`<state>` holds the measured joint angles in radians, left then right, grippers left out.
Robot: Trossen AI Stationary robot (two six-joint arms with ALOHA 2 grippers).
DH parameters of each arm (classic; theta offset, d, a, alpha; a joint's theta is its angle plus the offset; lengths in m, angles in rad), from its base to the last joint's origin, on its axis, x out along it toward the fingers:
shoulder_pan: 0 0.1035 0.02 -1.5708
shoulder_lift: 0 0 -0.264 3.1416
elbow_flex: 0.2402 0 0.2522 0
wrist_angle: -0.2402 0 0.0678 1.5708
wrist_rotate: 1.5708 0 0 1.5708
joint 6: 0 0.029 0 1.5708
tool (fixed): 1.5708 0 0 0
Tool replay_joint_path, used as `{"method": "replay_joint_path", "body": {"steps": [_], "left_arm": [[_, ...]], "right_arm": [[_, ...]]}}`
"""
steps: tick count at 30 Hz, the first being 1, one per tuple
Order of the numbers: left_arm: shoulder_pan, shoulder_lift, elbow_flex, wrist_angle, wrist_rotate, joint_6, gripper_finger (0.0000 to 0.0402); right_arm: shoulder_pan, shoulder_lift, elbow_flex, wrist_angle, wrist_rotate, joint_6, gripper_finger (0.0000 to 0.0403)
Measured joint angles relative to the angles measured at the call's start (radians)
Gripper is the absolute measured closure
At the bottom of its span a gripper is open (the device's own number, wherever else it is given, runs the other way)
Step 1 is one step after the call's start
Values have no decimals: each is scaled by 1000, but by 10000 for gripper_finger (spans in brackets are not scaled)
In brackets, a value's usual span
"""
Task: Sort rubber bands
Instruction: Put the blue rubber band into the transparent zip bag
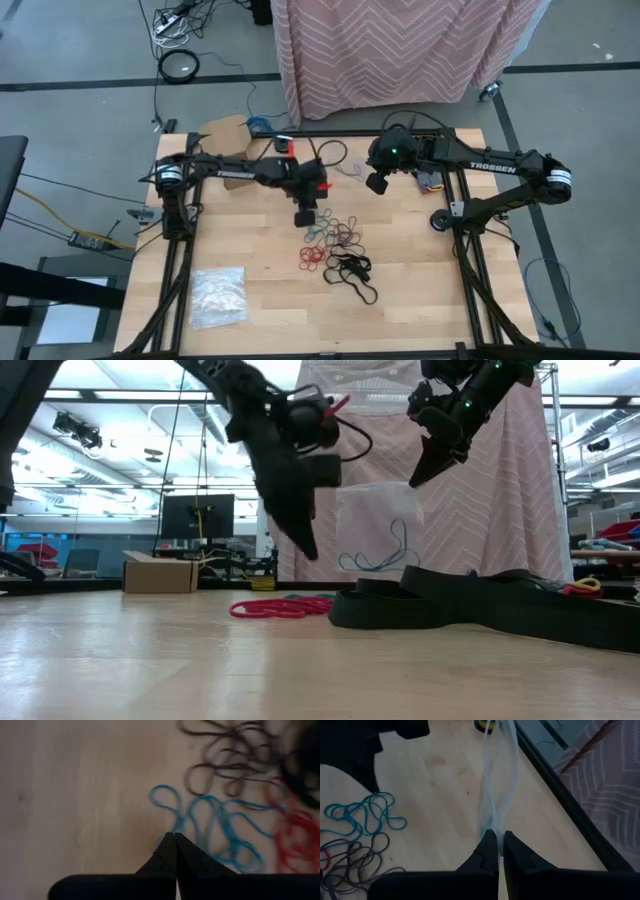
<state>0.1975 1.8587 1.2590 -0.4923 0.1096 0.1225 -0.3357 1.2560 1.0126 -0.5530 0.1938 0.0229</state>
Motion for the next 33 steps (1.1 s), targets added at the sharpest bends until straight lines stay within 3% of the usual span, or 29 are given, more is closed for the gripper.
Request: {"method": "replay_joint_path", "body": {"steps": [3,7,14,19,26,31,33], "left_arm": [[-22,0,-55,46,-38,-64,396],[-21,0,-83,62,-4,-152,364],[-37,0,-86,103,11,-160,295],[-59,22,-86,108,-10,-155,272],[-80,50,-85,84,-80,-171,290],[-68,39,-85,70,-84,-185,379],[-58,35,-76,66,-53,-208,393]], "right_arm": [[-13,0,0,-1,-7,-10,403],[-23,0,0,4,-14,-18,403],[-30,0,0,13,-15,-26,403],[-30,0,0,13,-15,-26,403],[-34,0,0,14,-14,-26,403],[-34,0,-1,15,-14,-26,403],[-34,0,-1,14,-14,-26,403]]}}
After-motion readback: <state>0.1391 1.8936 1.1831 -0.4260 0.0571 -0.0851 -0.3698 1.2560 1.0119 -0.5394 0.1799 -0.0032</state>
